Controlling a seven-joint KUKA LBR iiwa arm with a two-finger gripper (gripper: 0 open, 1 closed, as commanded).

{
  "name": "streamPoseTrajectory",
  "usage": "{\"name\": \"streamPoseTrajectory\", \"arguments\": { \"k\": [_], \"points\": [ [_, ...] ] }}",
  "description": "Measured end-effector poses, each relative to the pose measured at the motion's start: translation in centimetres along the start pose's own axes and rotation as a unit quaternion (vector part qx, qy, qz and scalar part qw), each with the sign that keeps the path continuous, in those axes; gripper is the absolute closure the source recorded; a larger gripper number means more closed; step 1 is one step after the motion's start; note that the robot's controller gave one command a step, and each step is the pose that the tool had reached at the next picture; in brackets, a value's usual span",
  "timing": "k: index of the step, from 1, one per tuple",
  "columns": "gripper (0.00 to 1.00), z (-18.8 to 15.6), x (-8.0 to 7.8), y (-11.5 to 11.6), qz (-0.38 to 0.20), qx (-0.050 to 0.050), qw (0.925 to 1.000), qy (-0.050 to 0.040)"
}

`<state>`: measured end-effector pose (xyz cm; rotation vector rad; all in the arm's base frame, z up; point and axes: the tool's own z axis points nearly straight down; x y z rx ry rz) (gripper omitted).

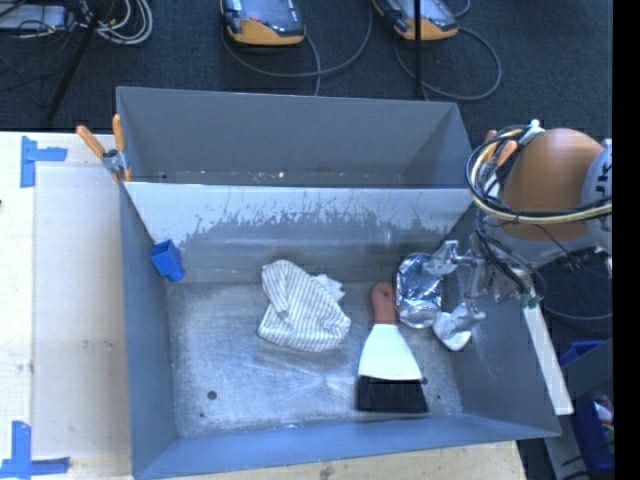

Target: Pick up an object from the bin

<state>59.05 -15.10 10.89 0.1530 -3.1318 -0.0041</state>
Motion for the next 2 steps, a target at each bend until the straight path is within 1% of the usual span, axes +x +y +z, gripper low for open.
{"name": "streamPoseTrajectory", "arguments": {
  "k": [1,2],
  "points": [
    [1.00,1.80,-0.10,0.14,0.136,0.000,0.9907,0.0017],
    [1.00,1.79,-0.11,0.16,0.136,0.000,0.9907,0.0017]
  ]
}}
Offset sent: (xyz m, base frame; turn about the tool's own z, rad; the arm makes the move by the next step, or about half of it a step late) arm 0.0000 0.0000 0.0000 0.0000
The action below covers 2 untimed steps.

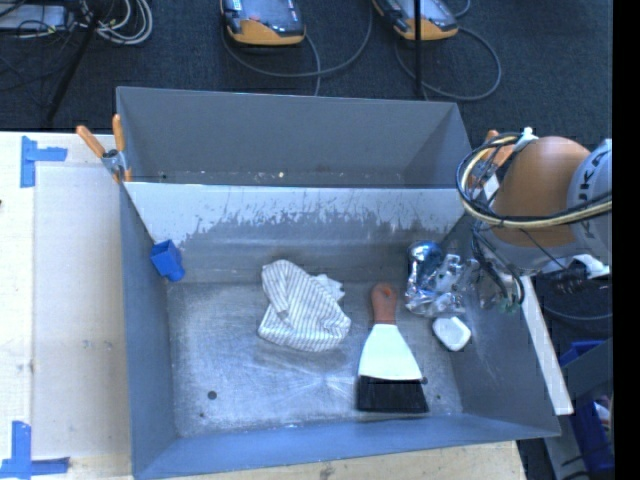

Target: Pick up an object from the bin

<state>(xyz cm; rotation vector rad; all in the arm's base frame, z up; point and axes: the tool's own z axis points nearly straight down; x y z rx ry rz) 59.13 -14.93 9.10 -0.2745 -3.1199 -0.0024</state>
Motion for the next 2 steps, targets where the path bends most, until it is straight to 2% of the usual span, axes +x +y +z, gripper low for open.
{"name": "streamPoseTrajectory", "arguments": {
  "k": [1,2],
  "points": [
    [1.00,-13.87,-1.07,0.83,-0.008,0.000,0.9999,-0.0058],
    [1.00,-13.86,-1.06,0.84,-0.009,0.000,0.9999,-0.0057]
  ]
}}
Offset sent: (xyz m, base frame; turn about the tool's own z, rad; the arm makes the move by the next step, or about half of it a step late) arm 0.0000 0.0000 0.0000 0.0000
